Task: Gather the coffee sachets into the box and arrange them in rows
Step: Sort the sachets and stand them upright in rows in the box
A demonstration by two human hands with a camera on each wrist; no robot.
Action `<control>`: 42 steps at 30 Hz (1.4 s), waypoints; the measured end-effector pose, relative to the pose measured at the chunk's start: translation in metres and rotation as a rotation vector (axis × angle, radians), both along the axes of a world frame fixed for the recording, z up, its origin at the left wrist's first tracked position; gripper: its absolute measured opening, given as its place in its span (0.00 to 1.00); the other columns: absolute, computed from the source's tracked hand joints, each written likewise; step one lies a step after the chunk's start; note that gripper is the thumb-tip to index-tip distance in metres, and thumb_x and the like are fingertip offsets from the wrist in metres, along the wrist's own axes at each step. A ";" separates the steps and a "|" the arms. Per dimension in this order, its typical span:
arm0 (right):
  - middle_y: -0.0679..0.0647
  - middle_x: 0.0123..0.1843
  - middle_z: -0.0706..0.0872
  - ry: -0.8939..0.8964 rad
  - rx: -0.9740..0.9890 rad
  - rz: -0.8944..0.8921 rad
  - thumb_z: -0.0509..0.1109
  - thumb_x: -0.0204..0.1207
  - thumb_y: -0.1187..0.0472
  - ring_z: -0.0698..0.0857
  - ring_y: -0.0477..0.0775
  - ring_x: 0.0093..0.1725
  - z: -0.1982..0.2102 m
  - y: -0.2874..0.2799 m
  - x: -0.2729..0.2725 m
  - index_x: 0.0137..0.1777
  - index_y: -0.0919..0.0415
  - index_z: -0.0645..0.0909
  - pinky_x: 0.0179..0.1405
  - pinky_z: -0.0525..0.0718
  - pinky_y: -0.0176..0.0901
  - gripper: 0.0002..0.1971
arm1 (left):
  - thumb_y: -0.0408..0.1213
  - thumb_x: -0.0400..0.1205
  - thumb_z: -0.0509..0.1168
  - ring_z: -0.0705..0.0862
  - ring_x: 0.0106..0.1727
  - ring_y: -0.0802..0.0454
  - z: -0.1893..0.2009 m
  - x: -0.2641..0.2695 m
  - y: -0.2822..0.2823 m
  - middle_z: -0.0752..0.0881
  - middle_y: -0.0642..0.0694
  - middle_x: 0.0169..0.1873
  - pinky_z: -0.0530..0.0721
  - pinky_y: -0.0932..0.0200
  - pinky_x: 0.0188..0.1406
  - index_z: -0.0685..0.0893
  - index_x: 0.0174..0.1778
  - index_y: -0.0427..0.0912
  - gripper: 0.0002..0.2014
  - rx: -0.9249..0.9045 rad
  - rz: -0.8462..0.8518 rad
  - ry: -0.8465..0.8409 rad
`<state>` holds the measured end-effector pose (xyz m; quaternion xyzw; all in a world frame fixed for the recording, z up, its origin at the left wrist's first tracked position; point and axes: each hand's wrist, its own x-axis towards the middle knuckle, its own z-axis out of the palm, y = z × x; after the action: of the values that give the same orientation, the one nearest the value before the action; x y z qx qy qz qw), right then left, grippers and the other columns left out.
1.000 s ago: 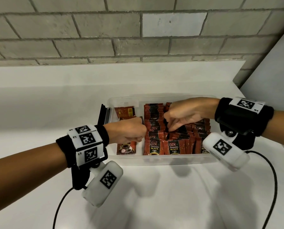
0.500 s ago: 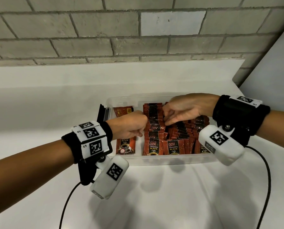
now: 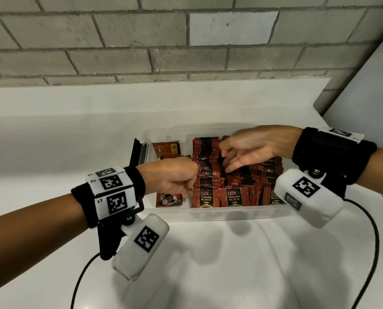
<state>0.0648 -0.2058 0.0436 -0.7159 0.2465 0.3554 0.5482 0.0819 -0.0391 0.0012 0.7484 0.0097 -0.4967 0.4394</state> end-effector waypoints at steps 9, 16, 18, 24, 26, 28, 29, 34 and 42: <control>0.82 0.73 0.64 0.049 0.126 -0.081 0.54 0.79 0.75 0.70 0.75 0.73 -0.007 0.002 -0.008 0.73 0.71 0.61 0.77 0.67 0.59 0.21 | 0.11 0.64 0.45 0.77 0.68 0.34 0.002 -0.003 -0.001 0.73 0.35 0.72 0.76 0.33 0.67 0.70 0.69 0.31 0.35 0.000 -0.012 0.047; 0.80 0.72 0.68 0.045 0.138 -0.022 0.56 0.78 0.75 0.70 0.74 0.73 -0.009 0.001 -0.012 0.69 0.70 0.66 0.75 0.70 0.60 0.19 | 0.10 0.69 0.41 0.82 0.63 0.37 0.002 -0.007 -0.002 0.78 0.31 0.68 0.80 0.41 0.65 0.71 0.71 0.28 0.34 -0.022 -0.018 0.049; 0.78 0.59 0.77 0.028 0.101 0.033 0.55 0.80 0.74 0.80 0.69 0.62 0.001 -0.001 -0.015 0.62 0.74 0.71 0.73 0.74 0.56 0.12 | 0.10 0.70 0.40 0.82 0.61 0.39 0.005 -0.009 -0.001 0.77 0.34 0.69 0.79 0.41 0.66 0.70 0.71 0.30 0.34 -0.015 -0.021 0.057; 0.46 0.48 0.86 -0.358 -0.398 0.722 0.66 0.81 0.57 0.85 0.41 0.44 0.007 -0.018 -0.031 0.62 0.55 0.82 0.40 0.82 0.27 0.12 | 0.11 0.74 0.43 0.80 0.58 0.44 0.003 -0.004 0.003 0.73 0.39 0.72 0.69 0.37 0.75 0.74 0.61 0.32 0.26 -0.004 -0.023 0.059; 0.39 0.43 0.83 -0.445 -0.548 0.888 0.71 0.76 0.51 0.84 0.42 0.44 -0.007 -0.019 -0.040 0.59 0.49 0.83 0.43 0.81 0.32 0.13 | 0.11 0.73 0.44 0.81 0.57 0.43 -0.001 -0.004 0.003 0.78 0.38 0.64 0.71 0.38 0.74 0.76 0.61 0.32 0.26 0.008 -0.050 0.082; 0.41 0.42 0.80 -0.453 -0.610 0.932 0.74 0.74 0.53 0.83 0.44 0.43 -0.021 -0.021 -0.046 0.59 0.52 0.82 0.42 0.82 0.36 0.14 | 0.12 0.65 0.50 0.76 0.69 0.33 -0.003 -0.005 0.003 0.70 0.35 0.75 0.73 0.36 0.71 0.72 0.70 0.31 0.35 0.039 -0.073 0.098; 0.43 0.41 0.80 -0.459 -0.621 0.931 0.75 0.74 0.56 0.82 0.44 0.41 -0.026 -0.022 -0.047 0.57 0.53 0.81 0.39 0.81 0.36 0.13 | 0.14 0.59 0.52 0.73 0.71 0.31 -0.003 -0.007 0.002 0.67 0.34 0.76 0.74 0.34 0.69 0.71 0.71 0.31 0.39 0.040 -0.071 0.117; 0.42 0.42 0.79 -0.513 -0.592 0.880 0.77 0.70 0.64 0.82 0.42 0.39 -0.031 -0.034 -0.046 0.49 0.51 0.78 0.38 0.84 0.36 0.13 | 0.15 0.52 0.53 0.70 0.73 0.28 -0.007 -0.006 0.000 0.62 0.34 0.79 0.76 0.28 0.63 0.69 0.74 0.34 0.46 0.008 -0.045 0.118; 0.50 0.44 0.84 -0.516 -0.588 0.873 0.79 0.69 0.64 0.82 0.41 0.37 -0.036 -0.046 -0.048 0.46 0.53 0.77 0.30 0.78 0.28 0.13 | 0.16 0.53 0.54 0.69 0.75 0.30 -0.010 -0.007 0.002 0.59 0.34 0.80 0.76 0.30 0.65 0.67 0.75 0.34 0.47 0.047 -0.041 0.131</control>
<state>0.0173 -0.2514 0.0077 -0.9366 -0.1244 0.2791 0.1717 0.0752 -0.0368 -0.0091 0.7246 0.0347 -0.5530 0.4098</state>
